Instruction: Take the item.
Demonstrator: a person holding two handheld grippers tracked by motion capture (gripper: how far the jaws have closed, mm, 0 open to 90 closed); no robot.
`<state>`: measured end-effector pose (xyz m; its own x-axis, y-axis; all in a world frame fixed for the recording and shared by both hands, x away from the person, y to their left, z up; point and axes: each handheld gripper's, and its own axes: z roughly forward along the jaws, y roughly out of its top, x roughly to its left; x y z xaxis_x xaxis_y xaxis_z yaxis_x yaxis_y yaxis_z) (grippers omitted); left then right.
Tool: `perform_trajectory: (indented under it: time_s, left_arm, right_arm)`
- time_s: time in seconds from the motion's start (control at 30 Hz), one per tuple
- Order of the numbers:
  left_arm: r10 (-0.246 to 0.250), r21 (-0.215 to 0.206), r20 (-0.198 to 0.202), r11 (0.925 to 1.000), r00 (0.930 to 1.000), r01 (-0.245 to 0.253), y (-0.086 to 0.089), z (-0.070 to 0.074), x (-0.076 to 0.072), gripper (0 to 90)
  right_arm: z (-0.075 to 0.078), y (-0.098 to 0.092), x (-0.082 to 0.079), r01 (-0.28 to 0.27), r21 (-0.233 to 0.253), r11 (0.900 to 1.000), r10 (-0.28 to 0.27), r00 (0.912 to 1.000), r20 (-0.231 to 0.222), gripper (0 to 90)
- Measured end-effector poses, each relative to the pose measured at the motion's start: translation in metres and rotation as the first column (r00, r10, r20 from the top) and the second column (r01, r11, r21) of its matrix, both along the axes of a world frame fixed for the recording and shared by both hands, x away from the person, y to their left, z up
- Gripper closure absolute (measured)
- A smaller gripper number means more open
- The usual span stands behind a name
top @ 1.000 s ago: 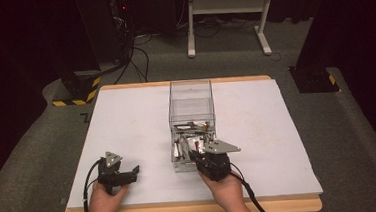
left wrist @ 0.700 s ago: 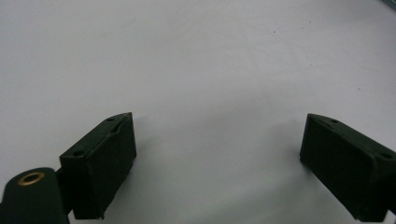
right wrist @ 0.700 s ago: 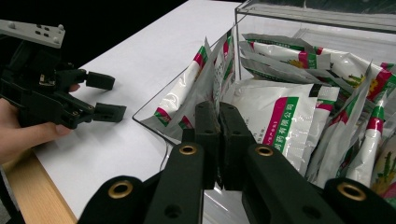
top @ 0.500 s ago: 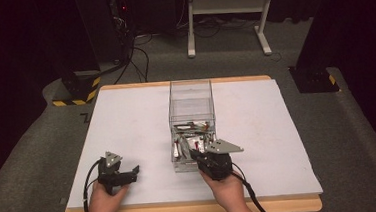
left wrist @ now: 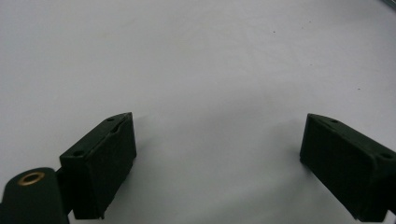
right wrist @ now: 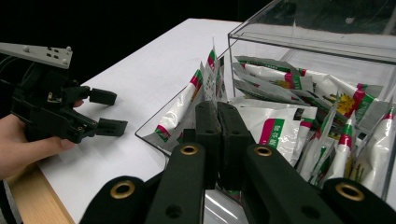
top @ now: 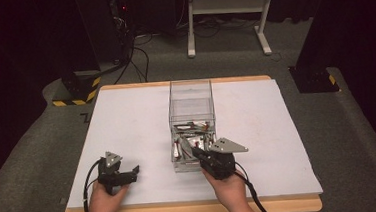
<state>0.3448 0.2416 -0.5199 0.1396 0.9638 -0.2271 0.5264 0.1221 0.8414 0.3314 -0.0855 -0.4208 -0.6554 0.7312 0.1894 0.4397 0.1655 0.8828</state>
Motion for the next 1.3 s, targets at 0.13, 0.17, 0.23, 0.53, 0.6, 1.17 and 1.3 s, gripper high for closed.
perform_trajectory:
  time_s: [0.13,0.17,0.23,0.53,0.6,1.17,1.3]
  left_arm:
    - [0.001,-0.001,0.0,1.0,1.0,-0.001,0.0,0.0,0.0,10.6]
    - [0.0,0.0,0.0,1.0,1.0,0.0,0.0,0.0,0.0,10.7]
    - [0.002,-0.002,0.001,1.0,1.0,-0.002,0.0,0.0,0.0,10.7]
    - [0.001,-0.001,0.0,1.0,1.0,-0.001,0.0,0.0,0.0,10.7]
    - [0.001,-0.001,0.001,1.0,1.0,-0.001,0.0,0.0,0.0,10.7]
    - [0.001,-0.002,0.001,1.0,1.0,-0.001,0.0,0.0,0.0,10.7]
    - [0.0,-0.001,0.0,1.0,1.0,0.0,0.0,0.0,0.0,10.7]
  right_arm:
    - [0.001,-0.001,0.0,0.001,0.001,1.0,-0.001,1.0,0.007,89.4]
    - [0.001,-0.001,-0.001,0.001,0.002,1.0,-0.001,1.0,0.009,89.4]
    - [0.002,-0.001,-0.001,0.003,0.003,1.0,-0.003,0.9999,0.013,89.6]
    - [0.005,-0.007,-0.001,0.014,0.016,1.0,-0.014,0.9993,0.034,89.8]
    - [0.006,-0.009,0.0,0.019,0.021,1.0,-0.019,0.999,0.04,89.8]
    - [0.012,-0.018,-0.001,0.029,0.053,0.998,-0.032,0.997,0.07,89.7]
    - [0.013,-0.02,-0.002,0.031,0.058,0.998,-0.035,0.9966,0.074,89.7]
